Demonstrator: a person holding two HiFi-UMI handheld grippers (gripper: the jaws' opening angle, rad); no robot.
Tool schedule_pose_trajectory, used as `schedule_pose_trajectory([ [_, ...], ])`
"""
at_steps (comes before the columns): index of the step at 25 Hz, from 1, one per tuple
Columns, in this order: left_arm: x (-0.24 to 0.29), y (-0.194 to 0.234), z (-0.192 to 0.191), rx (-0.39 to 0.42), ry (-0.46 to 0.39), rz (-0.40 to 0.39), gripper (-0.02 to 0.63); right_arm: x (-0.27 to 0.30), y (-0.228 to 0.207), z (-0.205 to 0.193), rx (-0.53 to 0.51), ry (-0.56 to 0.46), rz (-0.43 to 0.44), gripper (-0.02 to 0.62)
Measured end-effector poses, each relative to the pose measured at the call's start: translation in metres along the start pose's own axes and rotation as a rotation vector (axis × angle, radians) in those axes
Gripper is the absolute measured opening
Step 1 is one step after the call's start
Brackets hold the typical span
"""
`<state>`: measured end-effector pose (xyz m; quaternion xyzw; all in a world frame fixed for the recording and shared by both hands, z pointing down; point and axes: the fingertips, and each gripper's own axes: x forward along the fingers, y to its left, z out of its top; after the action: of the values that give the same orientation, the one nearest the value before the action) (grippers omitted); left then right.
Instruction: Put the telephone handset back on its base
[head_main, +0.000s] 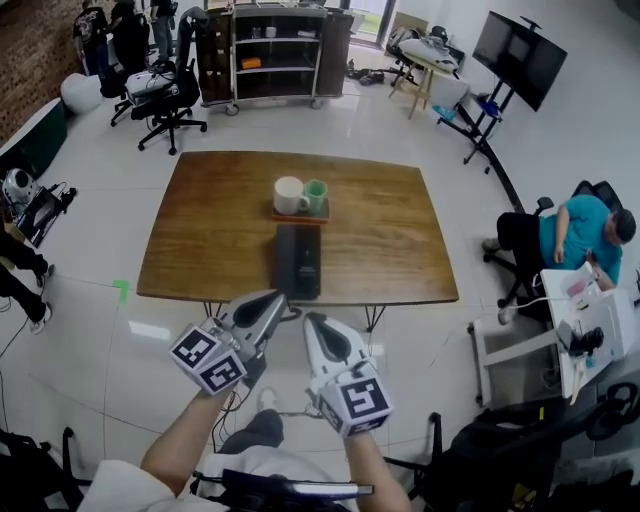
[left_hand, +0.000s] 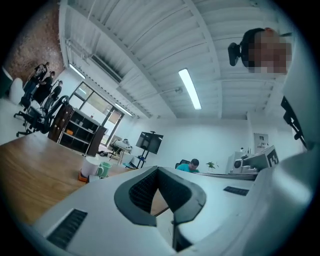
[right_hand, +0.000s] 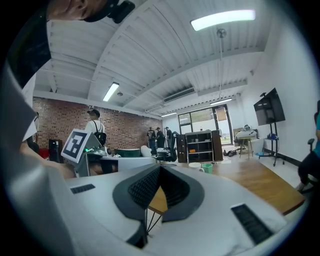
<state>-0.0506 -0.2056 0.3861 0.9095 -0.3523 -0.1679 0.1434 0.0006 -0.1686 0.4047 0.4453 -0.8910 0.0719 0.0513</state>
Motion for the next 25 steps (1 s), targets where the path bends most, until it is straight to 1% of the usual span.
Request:
schedule_pose_trajectory([
  [4, -0.018, -0.051, 0.006, 0.083, -0.006, -0.016, -0.015, -0.033, 0.02, 0.001, -0.008, -0.028, 0.029, 0.0],
  [6, -0.028, -0.076, 0.005, 0.129, -0.003, -0.008, -0.015, -0.052, 0.028, 0.003, -0.007, -0.034, 0.026, -0.001],
  [9, -0.045, -0.113, 0.006, 0.193, -0.026, 0.005, -0.015, -0.08, 0.041, 0.009, -0.002, -0.063, 0.015, 0.0],
  [12, -0.062, -0.147, 0.005, 0.243, -0.043, 0.007, -0.015, -0.109, 0.056, 0.005, -0.034, -0.101, 0.041, 0.0],
  [18, -0.098, -0.2, 0.003, 0.305, -0.086, 0.031, -0.015, -0.161, 0.085, 0.005, -0.062, -0.131, 0.044, -0.002],
  [25, -0.131, -0.243, -0.004, 0.378, -0.097, 0.06, -0.014, -0.206, 0.114, 0.004, -0.084, -0.146, 0.053, -0.002],
])
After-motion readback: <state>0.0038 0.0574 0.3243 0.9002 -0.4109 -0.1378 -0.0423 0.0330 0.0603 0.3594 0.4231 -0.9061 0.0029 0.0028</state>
